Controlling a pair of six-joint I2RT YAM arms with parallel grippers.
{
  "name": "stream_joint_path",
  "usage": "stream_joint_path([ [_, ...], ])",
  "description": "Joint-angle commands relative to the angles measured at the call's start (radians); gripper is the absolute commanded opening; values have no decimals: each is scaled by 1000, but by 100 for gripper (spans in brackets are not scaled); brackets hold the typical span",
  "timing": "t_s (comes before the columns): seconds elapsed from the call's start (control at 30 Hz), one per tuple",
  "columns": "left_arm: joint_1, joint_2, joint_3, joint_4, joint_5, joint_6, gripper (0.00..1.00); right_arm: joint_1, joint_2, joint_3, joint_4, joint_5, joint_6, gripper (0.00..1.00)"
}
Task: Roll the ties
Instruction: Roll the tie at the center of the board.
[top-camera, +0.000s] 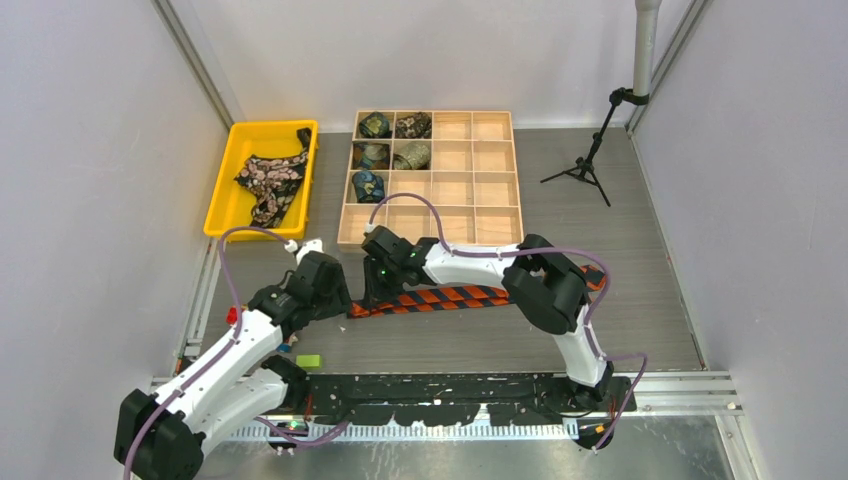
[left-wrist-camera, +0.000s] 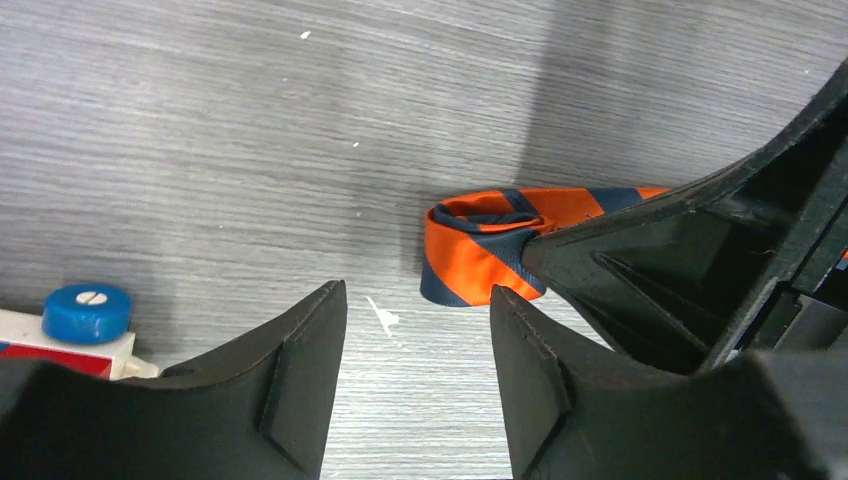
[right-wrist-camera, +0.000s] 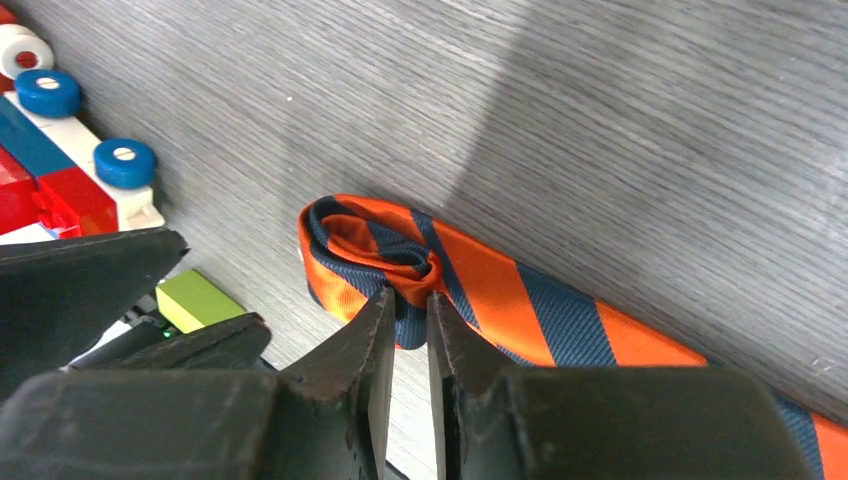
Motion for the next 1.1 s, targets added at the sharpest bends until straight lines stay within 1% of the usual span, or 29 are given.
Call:
stream_joint_path([
  [0.0,4,8,38,-31,-43,-11,59,1,11,39,-1,18,-20,23],
  [0.23,19,-10,-21,53,46,-10,56,-4,9,56,-27,35,-37,21],
  [0.4,50,-16,-54,103,113,-6,54,-5,11,85,-62,43,-55,21],
  [0.67,135,-6,-104,177,221,1,52,-9,31,81,-62,39,-68,20],
  [0.7,146,-4,-109,183,254,4,52,-11,35,78,-59,38,-69,20],
  [1.07,234,11,-173,304,394,2,50,-25,54,28,-20,38,-89,18],
])
